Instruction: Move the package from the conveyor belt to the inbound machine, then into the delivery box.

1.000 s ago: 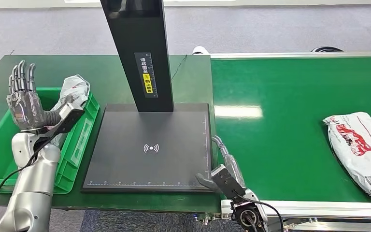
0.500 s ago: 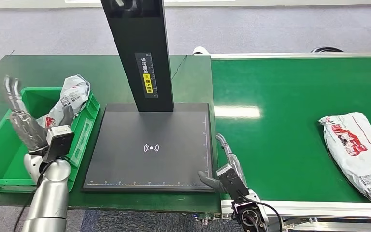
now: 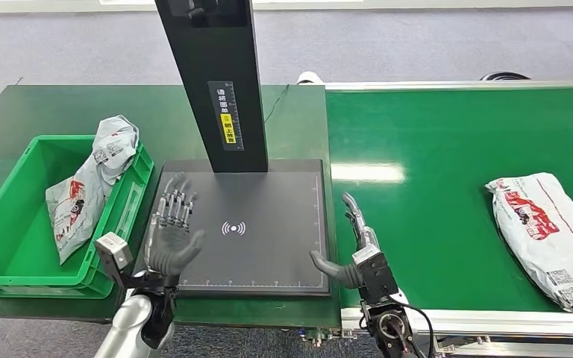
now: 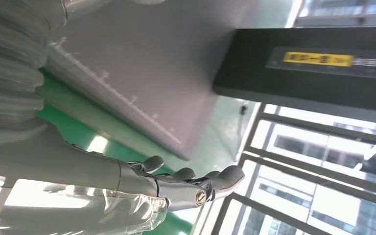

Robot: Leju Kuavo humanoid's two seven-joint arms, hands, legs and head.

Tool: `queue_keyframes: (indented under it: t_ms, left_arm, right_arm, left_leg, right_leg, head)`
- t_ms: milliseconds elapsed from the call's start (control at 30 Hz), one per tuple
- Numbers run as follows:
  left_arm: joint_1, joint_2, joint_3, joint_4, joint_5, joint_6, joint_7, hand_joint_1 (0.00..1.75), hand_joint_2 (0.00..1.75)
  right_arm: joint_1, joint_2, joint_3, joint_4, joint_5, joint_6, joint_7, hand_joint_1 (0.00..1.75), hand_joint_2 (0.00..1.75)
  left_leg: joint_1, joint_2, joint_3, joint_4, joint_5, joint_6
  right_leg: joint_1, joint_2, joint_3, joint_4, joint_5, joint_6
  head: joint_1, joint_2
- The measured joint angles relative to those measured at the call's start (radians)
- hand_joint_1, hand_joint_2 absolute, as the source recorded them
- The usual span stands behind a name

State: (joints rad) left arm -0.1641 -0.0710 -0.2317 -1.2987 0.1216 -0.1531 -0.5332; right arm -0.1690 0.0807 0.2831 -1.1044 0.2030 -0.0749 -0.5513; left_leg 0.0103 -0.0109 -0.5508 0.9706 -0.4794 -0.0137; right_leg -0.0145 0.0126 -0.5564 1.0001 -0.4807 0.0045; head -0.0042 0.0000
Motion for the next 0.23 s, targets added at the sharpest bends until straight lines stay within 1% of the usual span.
queue_keyframes:
  t_ms: [133, 233]
  left_arm:
    - [0.029, -0.016, -0.016, -0.001, -0.047, 0.013, 0.043, 0.00, 1.75]
    - [0.048, -0.026, -0.020, -0.001, -0.067, 0.016, 0.051, 0.00, 1.75]
  right_arm:
    - [0.000, 0.002, 0.000, -0.018, -0.043, 0.024, -0.022, 0.00, 1.75]
    - [0.000, 0.004, -0.001, -0.028, -0.082, 0.055, -0.041, 0.00, 1.75]
  left_leg:
    - [0.000, 0.000, 0.000, 0.000, 0.000, 0.000]
    - [0.000, 0.000, 0.000, 0.000, 0.000, 0.000]
  right_leg:
    - [0.000, 0.000, 0.000, 0.000, 0.000, 0.000]
    - [0.000, 0.000, 0.000, 0.000, 0.000, 0.000]
  head:
    - [0.000, 0.000]
    - [0.000, 0.000]
